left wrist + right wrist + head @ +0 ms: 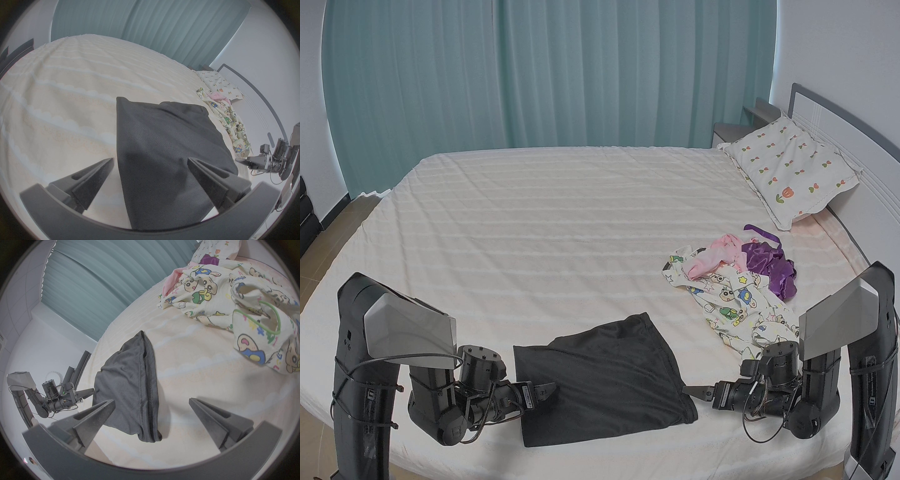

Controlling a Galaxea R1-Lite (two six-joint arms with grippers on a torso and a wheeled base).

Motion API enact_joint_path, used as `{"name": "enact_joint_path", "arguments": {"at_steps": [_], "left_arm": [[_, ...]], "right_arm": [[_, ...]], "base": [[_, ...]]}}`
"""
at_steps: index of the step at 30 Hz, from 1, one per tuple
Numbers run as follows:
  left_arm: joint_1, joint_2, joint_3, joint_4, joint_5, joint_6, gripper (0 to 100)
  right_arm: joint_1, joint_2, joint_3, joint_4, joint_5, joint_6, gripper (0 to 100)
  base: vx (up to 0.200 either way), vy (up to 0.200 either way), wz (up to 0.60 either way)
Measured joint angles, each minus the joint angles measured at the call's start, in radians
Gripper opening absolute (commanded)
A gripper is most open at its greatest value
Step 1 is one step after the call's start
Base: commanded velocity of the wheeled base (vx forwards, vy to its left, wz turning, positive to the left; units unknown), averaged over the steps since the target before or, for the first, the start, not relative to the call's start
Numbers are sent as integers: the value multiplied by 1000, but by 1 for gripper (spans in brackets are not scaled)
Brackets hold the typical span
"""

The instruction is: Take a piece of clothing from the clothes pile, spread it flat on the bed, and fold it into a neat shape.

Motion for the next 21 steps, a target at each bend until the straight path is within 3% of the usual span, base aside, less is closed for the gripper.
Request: {"name": "enact_joint_path", "arguments": {"at_steps": [16, 17, 21], "left_arm": [[-34, 36, -79, 10, -8, -6, 100], [-35, 37, -83, 10, -8, -5, 0], [-37, 43, -88, 8, -10, -9, 0]], "right_arm": [[-11, 0, -19, -1, -1, 0, 100], [-13, 0, -19, 0, 0, 0, 100], [-21, 1, -29, 0, 3, -1, 100]], "base": [[0, 0, 0], [0, 0, 0], [0, 0, 0]]}}
